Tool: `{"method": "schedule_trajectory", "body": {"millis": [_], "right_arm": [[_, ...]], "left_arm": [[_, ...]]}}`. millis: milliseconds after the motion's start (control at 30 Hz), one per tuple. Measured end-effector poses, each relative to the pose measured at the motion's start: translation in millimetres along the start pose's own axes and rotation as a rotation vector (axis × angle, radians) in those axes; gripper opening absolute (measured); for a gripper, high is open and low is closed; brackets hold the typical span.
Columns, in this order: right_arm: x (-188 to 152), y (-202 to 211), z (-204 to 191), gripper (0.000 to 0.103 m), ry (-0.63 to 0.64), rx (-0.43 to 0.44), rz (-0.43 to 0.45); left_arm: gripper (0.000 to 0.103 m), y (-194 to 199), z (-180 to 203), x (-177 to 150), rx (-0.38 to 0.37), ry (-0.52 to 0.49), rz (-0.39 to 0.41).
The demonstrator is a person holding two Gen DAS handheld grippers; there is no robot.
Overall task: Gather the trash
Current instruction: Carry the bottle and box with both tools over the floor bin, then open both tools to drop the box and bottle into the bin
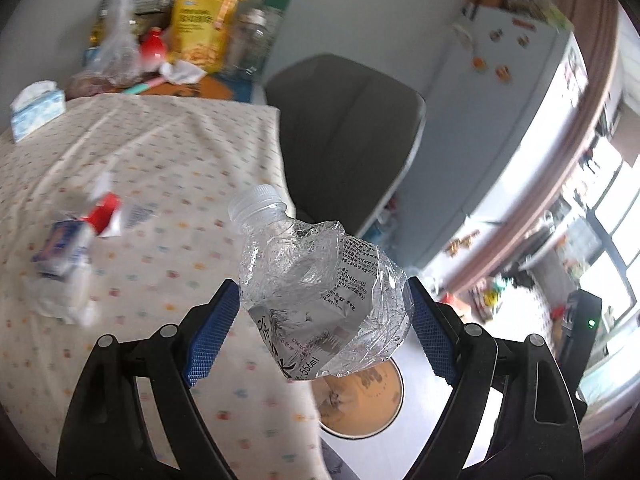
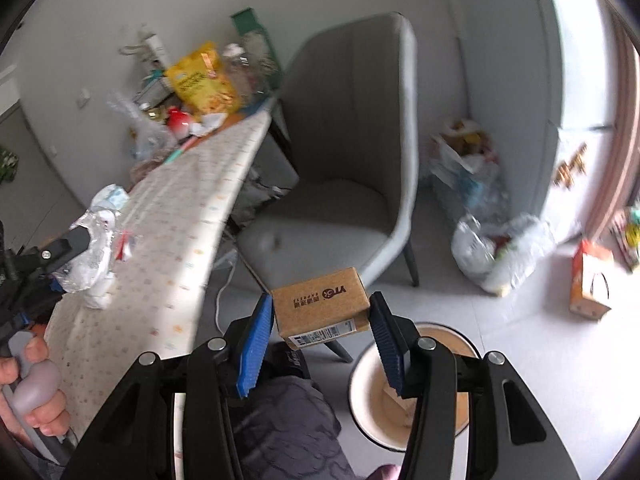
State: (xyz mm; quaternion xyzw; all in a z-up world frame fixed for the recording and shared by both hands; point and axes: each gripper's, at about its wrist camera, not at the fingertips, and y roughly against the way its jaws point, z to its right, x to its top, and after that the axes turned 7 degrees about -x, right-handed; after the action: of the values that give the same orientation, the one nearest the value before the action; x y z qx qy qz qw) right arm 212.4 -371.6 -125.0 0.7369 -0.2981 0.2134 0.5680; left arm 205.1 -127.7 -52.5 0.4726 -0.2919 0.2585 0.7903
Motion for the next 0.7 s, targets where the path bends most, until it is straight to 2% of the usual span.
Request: {"method": "schedule_trajectory", "body": {"millis": [67, 100, 133, 433, 700], "right_arm": [[-5.9, -8.7, 17.0, 0.053, -0.031, -0.011, -0.017], [-8.3, -11.3, 22.8, 0.062, -0.044, -0.012, -0.023], [-10.9, -13.5, 31.1, 0.064, -0.062, -0.016, -0.025], [-24.5, -3.3, 96.6, 0.065, -0.182, -0.065, -0.005], [-31.6, 24.9, 131.8, 0.066, -0.232, -0.093, 0.038]], "left_arm": [[0.083, -11.5, 10.5, -2.2, -0.011, -0.019, -0.029], [0.083, -17.0, 15.6, -3.1, -0.017, -0.029, -0.042], [0.083, -21.7, 21.3, -4.2, -0.021, -0.040, -0.053], [0.083, -73.0, 76.2, -19.3, -0.081, -0.134, -0.169], [0.083, -110.3, 97.5, -34.7, -0.107, -0.164, -0.258]]}}
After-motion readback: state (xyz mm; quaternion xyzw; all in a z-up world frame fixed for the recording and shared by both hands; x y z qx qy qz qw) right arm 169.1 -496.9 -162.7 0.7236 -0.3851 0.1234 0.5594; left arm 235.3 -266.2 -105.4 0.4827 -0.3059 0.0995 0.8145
